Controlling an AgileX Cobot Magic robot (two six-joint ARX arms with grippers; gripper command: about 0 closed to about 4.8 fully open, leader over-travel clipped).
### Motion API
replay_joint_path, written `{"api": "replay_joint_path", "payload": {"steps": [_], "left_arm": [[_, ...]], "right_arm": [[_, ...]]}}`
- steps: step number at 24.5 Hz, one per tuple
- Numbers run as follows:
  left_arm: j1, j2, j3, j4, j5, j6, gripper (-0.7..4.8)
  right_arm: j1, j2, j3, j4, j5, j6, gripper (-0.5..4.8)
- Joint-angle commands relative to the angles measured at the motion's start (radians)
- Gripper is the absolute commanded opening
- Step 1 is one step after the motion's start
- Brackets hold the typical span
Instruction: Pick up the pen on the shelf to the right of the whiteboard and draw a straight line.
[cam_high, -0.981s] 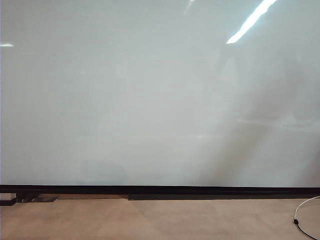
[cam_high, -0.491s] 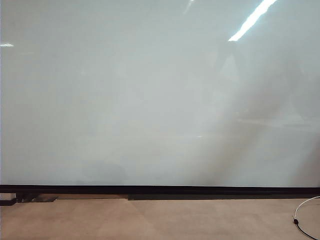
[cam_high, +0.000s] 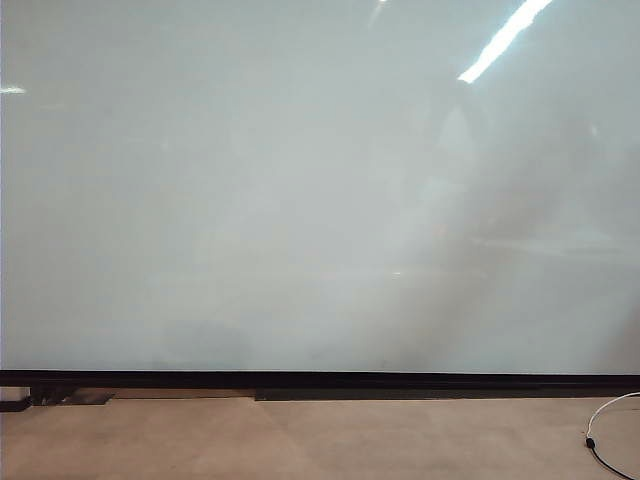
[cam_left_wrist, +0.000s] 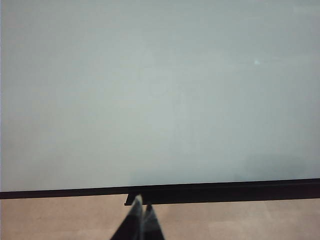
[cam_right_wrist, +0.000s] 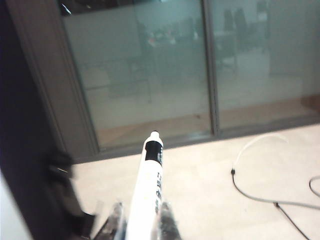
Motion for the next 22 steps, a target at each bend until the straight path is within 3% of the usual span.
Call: {"api": "replay_joint_path", "payload": {"steps": [1,6,14,18,22], "left_arm": [[0.0,0.0,0.003,0.012,0.001,0.0,-0.05],[0.0,0.0,0.003,0.012,0.001,0.0,-0.05],[0.0,0.0,0.003,0.013,0.002,0.0,-0.05],[0.0,0.0,0.003,0.012,0.002,0.0,-0.05],[0.0,0.0,0.003,0.012,0.001,0.0,-0.05]], "right_arm": [[-0.005,-0.1,-0.07,0.033,0.049,0.01,-0.08],[-0.004,-0.399,-0.27,-0.088,0.137,0.02,-0.08],[0.051,-0.929,-0.423,-0.521,0.154,-0.007,-0.08],[0.177,-1.091,-0.444,-0.738,0.167,-0.1,-0.08],[0.324,-1.116,-0.444,-0.848,0.277,-0.16,-0.08]]}}
